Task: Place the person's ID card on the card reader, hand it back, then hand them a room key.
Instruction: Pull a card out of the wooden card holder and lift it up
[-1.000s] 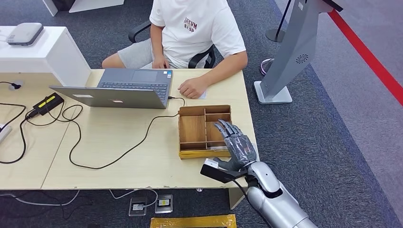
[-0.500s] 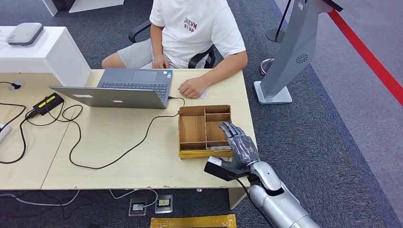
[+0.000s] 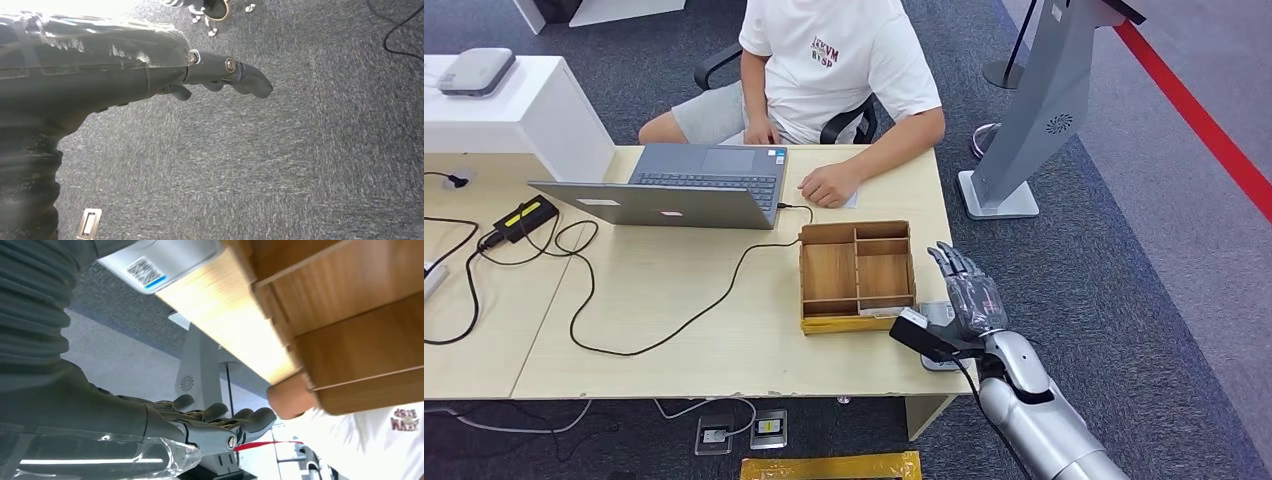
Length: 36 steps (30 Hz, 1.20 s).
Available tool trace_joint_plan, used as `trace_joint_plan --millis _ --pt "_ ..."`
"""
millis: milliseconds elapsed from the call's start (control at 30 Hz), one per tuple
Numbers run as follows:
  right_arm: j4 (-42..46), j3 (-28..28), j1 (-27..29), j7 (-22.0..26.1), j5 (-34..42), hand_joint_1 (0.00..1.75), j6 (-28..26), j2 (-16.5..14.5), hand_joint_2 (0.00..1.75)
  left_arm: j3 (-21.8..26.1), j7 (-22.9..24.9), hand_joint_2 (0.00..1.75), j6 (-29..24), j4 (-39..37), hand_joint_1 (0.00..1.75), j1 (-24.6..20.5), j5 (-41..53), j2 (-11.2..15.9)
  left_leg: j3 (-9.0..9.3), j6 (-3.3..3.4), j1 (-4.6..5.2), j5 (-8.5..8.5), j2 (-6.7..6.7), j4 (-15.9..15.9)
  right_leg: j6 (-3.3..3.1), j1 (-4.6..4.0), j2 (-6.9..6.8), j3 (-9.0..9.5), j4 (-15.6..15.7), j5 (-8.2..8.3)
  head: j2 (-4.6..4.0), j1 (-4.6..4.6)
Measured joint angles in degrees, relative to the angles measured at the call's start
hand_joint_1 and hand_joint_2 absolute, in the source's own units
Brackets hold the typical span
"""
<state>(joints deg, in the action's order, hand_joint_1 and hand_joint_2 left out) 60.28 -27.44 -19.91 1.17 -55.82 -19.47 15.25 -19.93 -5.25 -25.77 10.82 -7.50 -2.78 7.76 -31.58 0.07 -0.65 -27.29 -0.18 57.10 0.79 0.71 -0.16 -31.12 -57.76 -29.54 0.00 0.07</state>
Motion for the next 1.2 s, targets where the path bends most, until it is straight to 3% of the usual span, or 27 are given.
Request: trace_joint_plan --millis 567,933,1200 --pt "7.98 1.7 3.62 0.06 -0.9 0.0 3.59 0.67 1.75 -0.01 -0.26 1.75 0.0 0.0 0.0 -0.01 0.58 -0.01 0.0 0.0 -0.02 0.0 0.01 -0.01 0.0 -0.02 0.01 0.01 -0.01 0.0 0.0 -0.01" --pt "12.64 0.55 4.75 1.93 -1.27 0.0 9.89 0.43 1.75 -0.01 -0.81 1.75 0.07 0.0 0.0 -0.03 1.2 -0.03 0.0 0.0 -0.03 0.0 0.01 -0.01 0.0 -0.03 0.01 0.0 -0.01 0.0 0.0 -0.01" --pt "14.79 -1.43 5.64 1.67 -1.8 0.0 11.14 -1.54 1.75 -0.01 -0.81 1.75 0.09 0.0 0.0 -0.04 1.22 -0.03 0.0 0.0 -0.03 0.0 0.01 -0.02 -0.01 -0.03 0.01 0.01 -0.01 0.0 0.0 -0.01"
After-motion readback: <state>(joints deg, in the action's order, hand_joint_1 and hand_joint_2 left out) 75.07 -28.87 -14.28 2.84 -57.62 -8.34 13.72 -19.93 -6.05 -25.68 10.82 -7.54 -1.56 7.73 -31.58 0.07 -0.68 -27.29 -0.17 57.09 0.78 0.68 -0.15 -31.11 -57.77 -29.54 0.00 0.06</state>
